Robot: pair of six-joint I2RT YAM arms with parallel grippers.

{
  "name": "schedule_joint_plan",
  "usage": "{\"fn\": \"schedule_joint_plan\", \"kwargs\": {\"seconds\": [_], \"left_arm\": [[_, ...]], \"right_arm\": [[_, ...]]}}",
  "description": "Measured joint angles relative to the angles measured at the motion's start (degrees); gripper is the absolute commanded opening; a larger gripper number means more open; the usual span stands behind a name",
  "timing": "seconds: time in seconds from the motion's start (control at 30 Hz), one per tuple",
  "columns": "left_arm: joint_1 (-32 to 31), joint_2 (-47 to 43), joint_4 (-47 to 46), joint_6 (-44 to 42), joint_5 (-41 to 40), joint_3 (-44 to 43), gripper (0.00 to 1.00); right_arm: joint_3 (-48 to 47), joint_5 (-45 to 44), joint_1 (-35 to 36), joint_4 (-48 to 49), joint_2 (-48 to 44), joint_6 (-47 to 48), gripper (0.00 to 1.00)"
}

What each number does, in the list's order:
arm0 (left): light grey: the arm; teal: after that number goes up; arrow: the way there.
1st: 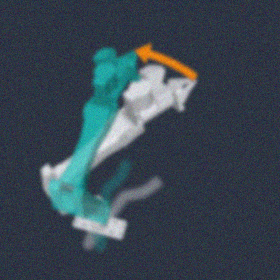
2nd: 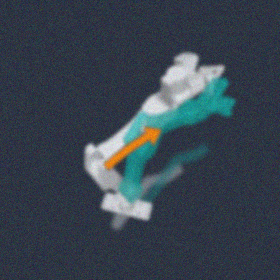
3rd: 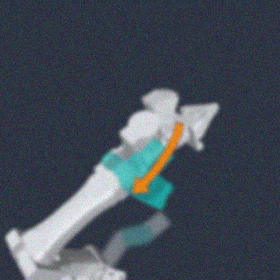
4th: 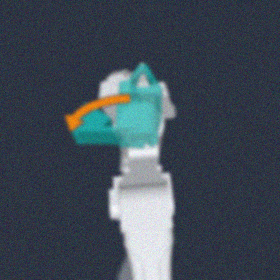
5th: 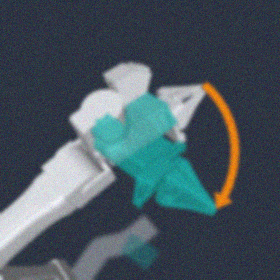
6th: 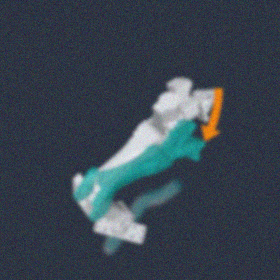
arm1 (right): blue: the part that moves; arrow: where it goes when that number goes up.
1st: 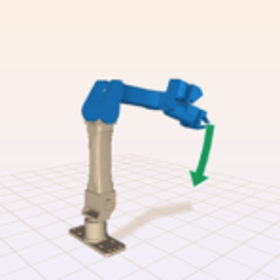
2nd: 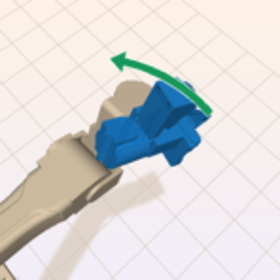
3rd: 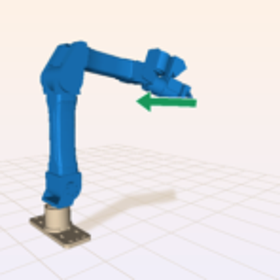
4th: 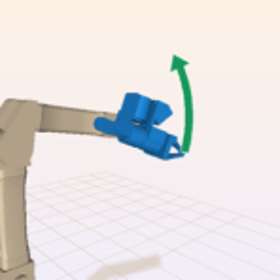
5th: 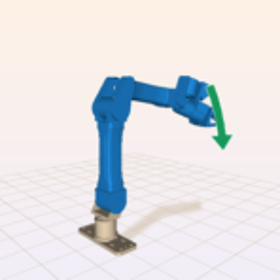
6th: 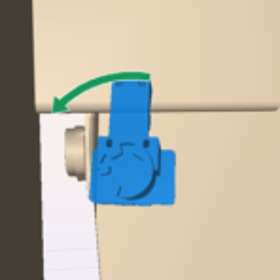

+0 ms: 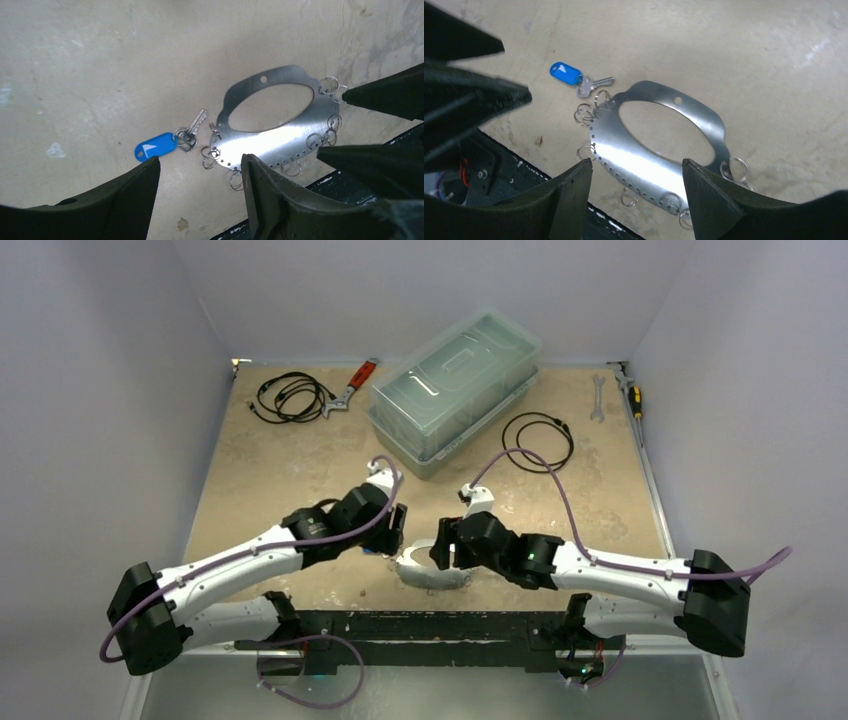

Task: Put the keys on the keyring

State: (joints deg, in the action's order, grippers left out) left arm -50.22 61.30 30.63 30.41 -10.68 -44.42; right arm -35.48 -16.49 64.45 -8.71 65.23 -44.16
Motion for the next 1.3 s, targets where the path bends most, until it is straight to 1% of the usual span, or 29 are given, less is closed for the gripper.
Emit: {"fn": "schedule_joint_plan", "kwargs": {"seconds": [0.1,0.2,0.33,0.47,0.5,0.57,0.6,0.73,0.8,0.93,1.17,1.3], "left_arm": [[-5.51,1.97,-2.73,1.53,0.0,2.25,0.59],[-10.56,3.98,-5.46,1.77,0.9,3.19,0.57],[-14.19,5.33,-9.6,1.51,1.27,3.48,0.54],[-21.27,8.02,-11.87,1.44,-2.93,3.48,0.54],[-23.96,9.2,-12.24,1.38,-4.83,3.48,0.52],[-28.15,11.37,-12.72,1.27,-8.0,3.48,0.45],[-30.18,12.68,-12.94,1.01,-9.62,3.45,0.43],[-35.41,18.34,-13.44,-0.22,-14.82,3.32,0.42],[-36.7,20.94,-13.73,-0.72,-16.74,3.3,0.38],[-37.48,23.67,-14.97,-1.64,-19.15,3.3,0.37],[-37.62,23.65,-19.71,-3.23,-20.26,3.56,0.36],[-37.62,23.63,-22.21,-4.13,-20.17,4.85,0.34]], "right_arm": [[0.31,-2.14,0.0,-4.74,-2.05,-4.87,0.67],[1.51,-2.16,0.0,-6.54,-3.61,-6.62,0.66],[4.15,-1.2,0.0,-7.34,-5.4,-7.28,0.66],[4.94,-0.63,0.0,-8.59,-6.97,-8.13,0.67],[4.92,-0.98,0.0,-9.09,-7.63,-8.66,0.67],[4.92,-2.45,0.04,-10.62,-8.85,-9.86,0.67],[4.9,-3.5,0.02,-11.74,-9.51,-10.64,0.67],[3.96,-8.07,0.02,-17.03,-11.45,-13.64,0.67],[3.13,-9.99,0.02,-18.91,-12.61,-14.69,0.67],[1.7,-12.63,0.02,-20.92,-15.58,-15.72,0.67],[1.42,-13.99,0.02,-21.92,-16.79,-16.06,0.67],[1.42,-14.01,0.02,-22.12,-16.79,-16.15,0.67]]}}
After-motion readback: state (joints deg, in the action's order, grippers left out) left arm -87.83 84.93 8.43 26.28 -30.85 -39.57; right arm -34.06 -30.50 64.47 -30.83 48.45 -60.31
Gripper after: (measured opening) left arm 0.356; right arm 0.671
